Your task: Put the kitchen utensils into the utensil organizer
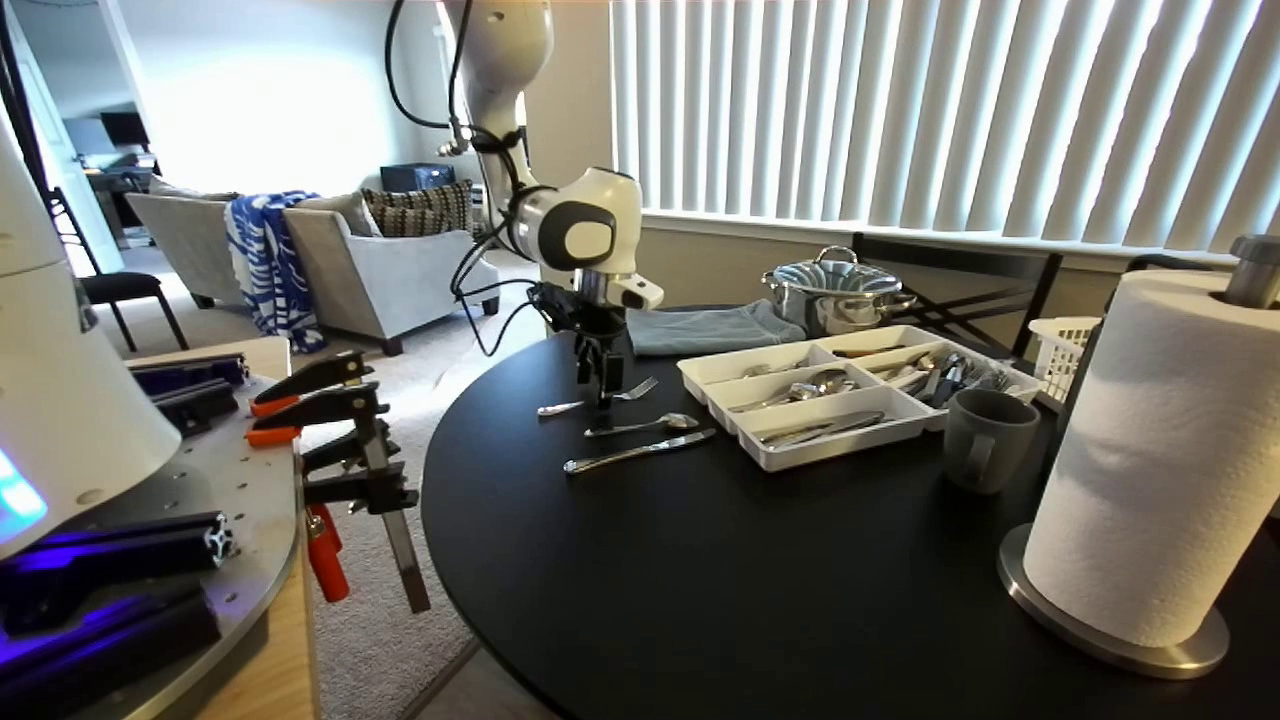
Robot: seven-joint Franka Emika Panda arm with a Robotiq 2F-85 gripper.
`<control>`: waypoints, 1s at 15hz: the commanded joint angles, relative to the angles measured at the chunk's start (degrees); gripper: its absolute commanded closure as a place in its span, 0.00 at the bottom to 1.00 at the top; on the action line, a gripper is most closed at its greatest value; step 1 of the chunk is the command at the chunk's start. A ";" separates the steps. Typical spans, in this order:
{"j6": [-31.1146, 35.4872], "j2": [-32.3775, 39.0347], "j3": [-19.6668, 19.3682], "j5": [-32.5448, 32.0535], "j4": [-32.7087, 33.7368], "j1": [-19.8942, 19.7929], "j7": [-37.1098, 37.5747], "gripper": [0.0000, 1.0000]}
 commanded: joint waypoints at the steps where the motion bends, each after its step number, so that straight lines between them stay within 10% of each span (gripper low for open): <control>1: 0.73 1.27 3.69 -1.81 1.35 -5.82 -7.06 0.00; 3: -0.38 2.07 4.15 -2.44 2.83 -7.16 -8.92 0.00; 4: -1.14 2.47 4.23 -2.83 3.48 -7.54 -9.50 0.25; 9: -1.86 1.75 3.22 -4.15 2.97 -6.62 -8.95 0.53; 15: 2.32 -5.64 -0.84 -8.24 -4.54 2.21 -4.82 0.91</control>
